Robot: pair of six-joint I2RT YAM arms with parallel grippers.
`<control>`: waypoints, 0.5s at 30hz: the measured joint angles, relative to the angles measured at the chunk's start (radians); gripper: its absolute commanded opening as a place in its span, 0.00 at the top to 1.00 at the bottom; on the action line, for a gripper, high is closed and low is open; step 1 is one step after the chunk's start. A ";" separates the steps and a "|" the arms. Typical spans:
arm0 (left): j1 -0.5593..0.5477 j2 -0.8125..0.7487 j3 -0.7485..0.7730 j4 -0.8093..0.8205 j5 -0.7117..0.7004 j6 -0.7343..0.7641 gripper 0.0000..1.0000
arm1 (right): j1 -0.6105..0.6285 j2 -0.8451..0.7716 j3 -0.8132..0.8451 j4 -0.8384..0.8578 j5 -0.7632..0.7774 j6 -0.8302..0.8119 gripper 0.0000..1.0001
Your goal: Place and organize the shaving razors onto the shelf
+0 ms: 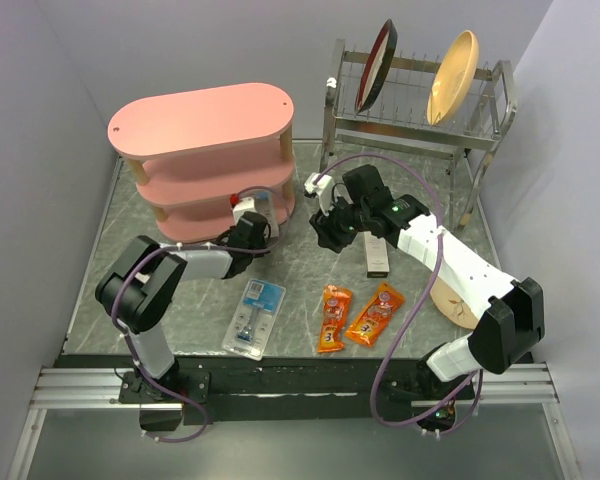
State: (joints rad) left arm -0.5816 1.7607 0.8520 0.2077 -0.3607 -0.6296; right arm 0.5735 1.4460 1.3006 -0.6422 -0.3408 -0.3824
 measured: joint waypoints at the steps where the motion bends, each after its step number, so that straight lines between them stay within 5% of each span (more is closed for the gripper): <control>1: -0.007 0.000 -0.008 0.022 -0.015 0.013 0.99 | 0.000 0.000 0.000 0.000 0.000 0.000 0.45; 15: -0.068 -0.024 -0.091 0.179 -0.073 0.121 0.99 | 0.000 0.001 0.000 -0.002 0.003 -0.002 0.45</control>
State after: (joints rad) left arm -0.6495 1.7370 0.7609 0.3870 -0.4335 -0.5087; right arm 0.5735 1.4467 1.3006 -0.6437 -0.3374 -0.3840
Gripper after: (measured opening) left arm 0.015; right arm 0.549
